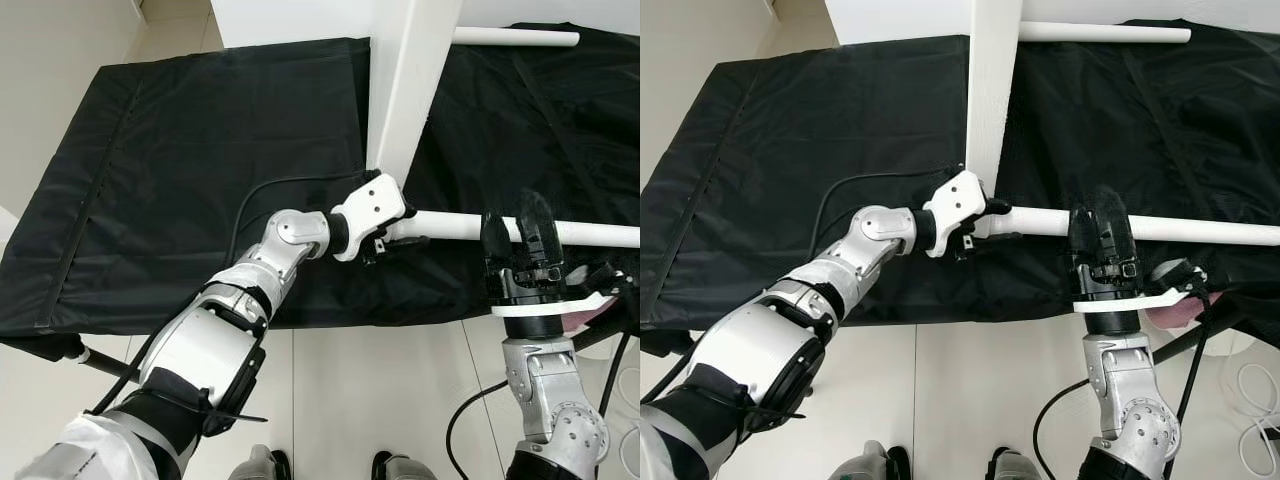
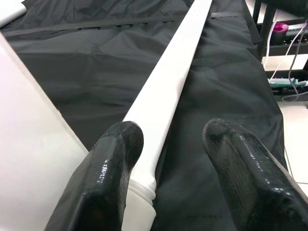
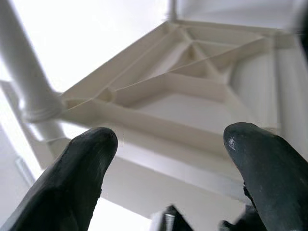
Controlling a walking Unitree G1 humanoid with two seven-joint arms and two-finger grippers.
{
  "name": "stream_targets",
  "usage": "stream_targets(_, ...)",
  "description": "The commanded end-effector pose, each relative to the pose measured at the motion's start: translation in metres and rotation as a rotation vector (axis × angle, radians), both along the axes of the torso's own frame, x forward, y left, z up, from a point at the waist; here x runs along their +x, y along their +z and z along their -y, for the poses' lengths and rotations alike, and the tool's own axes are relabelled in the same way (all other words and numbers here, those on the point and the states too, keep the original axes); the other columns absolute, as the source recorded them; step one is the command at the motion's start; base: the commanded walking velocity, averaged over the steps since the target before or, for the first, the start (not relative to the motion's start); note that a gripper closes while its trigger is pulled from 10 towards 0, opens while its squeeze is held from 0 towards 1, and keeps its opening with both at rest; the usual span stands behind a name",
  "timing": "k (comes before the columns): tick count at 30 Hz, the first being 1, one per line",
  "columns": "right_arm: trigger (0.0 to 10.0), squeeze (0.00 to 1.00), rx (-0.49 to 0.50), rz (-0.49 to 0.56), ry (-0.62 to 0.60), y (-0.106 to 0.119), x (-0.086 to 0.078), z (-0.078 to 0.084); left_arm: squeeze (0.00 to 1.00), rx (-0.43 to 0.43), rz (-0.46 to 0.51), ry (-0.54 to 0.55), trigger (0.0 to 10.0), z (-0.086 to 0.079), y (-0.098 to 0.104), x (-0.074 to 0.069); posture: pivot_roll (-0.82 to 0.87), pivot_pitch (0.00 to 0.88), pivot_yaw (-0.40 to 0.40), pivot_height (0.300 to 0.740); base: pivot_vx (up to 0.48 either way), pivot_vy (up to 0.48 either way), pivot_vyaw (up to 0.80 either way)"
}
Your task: Building children table
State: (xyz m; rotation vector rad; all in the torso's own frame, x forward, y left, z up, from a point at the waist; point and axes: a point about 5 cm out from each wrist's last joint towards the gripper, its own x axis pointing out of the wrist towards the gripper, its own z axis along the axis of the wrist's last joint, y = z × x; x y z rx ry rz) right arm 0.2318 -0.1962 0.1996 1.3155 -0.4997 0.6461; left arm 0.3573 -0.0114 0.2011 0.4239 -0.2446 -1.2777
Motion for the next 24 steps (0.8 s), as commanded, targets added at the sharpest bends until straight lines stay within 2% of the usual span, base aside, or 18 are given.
stream_targets(1,10.0,0.0,0.087,-0.134,0.054,-0.036,-0.028,-0.027,0.0,-0.06,0.019,0.138,10.0,-0.005,0.002,0.007,-0.07,0.134,0.126,0.74,0.0,0.0,0.0)
stream_targets(7,10.0,0.0,0.025,-0.113,0.001,-0.023,-0.021,-0.026,0.0,-0.092,-0.004,0.094,10.0,-0.011,0.0,0.005,-0.06,0.122,0.124,0.74,0.0,0.0,0.0)
stream_targets(13,10.0,0.0,0.009,-0.108,-0.009,-0.02,-0.019,-0.025,0.0,-0.103,-0.007,0.07,10.0,-0.013,-0.001,0.003,-0.06,0.118,0.121,0.74,0.0,0.0,0.0)
stream_targets(15,10.0,0.0,-0.003,-0.102,-0.018,-0.018,-0.014,-0.023,0.0,-0.113,-0.008,0.029,10.0,-0.017,-0.005,-0.002,-0.05,0.109,0.112,0.74,0.0,0.0,0.0)
stream_targets(17,10.0,0.0,-0.044,-0.132,-0.057,-0.02,0.0,-0.017,0.0,-0.132,-0.005,-0.031,10.0,-0.028,-0.01,-0.012,-0.03,0.097,0.094,0.74,0.0,0.0,0.0)
stream_targets(19,10.0,0.0,-0.044,-0.132,-0.057,-0.02,0.0,-0.017,0.0,-0.132,-0.005,-0.031,10.0,-0.028,-0.01,-0.012,-0.03,0.097,0.094,0.74,0.0,0.0,0.0)
stream_targets(21,10.0,0.0,-0.073,-0.167,-0.097,-0.022,0.012,-0.011,0.0,-0.144,-0.007,-0.036,10.0,-0.042,-0.011,-0.018,-0.02,0.09,0.085,0.74,0.0,0.0,0.0)
stream_targets(22,10.0,0.0,-0.073,-0.167,-0.097,-0.022,0.012,-0.011,0.0,-0.144,-0.007,-0.036,10.0,-0.042,-0.011,-0.018,-0.02,0.09,0.085,0.74,0.0,0.0,0.0)
stream_targets(24,10.0,0.0,-0.113,-0.205,-0.139,-0.024,0.022,-0.007,0.0,-0.158,-0.009,-0.004,10.0,-0.058,-0.01,-0.021,-0.01,0.084,0.074,0.74,0.0,0.0,0.0)
